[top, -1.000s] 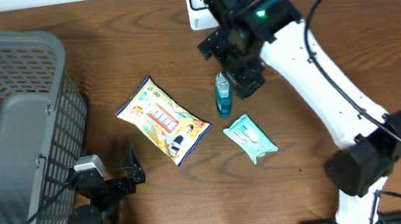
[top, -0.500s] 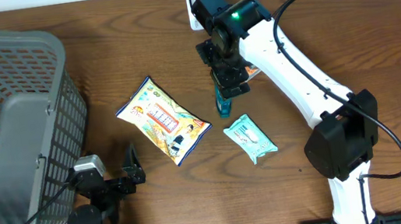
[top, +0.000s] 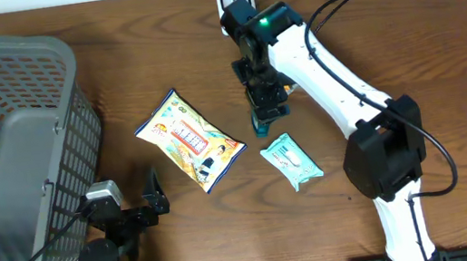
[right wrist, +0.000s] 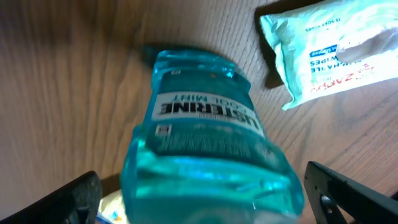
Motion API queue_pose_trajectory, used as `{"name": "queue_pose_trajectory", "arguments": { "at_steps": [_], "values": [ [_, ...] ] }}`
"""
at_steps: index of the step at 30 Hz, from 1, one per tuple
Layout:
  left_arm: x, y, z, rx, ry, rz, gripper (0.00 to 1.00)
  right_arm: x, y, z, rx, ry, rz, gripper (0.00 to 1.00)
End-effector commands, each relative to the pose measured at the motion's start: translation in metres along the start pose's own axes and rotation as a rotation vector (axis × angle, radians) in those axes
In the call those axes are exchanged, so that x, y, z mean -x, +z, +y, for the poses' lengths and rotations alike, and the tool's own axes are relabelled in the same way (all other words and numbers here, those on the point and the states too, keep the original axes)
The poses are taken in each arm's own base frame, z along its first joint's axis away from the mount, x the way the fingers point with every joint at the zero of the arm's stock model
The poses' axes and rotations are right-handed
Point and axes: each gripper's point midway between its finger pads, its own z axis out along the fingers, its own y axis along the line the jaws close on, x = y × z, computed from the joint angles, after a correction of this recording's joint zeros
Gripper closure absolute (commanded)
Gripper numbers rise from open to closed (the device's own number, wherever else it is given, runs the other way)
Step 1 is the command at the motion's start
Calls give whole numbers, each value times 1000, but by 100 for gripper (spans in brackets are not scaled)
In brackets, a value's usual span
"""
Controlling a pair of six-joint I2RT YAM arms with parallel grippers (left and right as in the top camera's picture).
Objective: Scan the item barcode
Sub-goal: 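Move the right gripper back toward the Listerine bottle, then lower the right gripper over the blue Listerine bottle cap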
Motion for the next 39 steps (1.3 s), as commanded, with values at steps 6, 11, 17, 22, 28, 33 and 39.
{"name": "queue_pose_trajectory", "arguments": {
  "at_steps": [6,11,17,22,28,33,39],
  "values": [
    [-9,1,3,9,-11,27,0,7,5,-1,-17,-140,-31,28],
    [-9,1,3,9,-11,27,0,18,4,-7,-47,-317,-82,38],
    [-9,1,3,9,-11,27,0,19,2,-6,-57,-662,-78,44],
    [-9,1,3,9,-11,27,0,15,0,5,-25,-976,-79,41],
    [-9,1,3,9,-11,27,0,15,-1,10,-19,-1360,-83,41],
    [-9,1,3,9,-11,27,0,14,-2,8,-9,-1535,-39,37],
    [-9,1,3,9,-11,27,0,14,-5,10,-2,-1541,-41,22]
  ]
}}
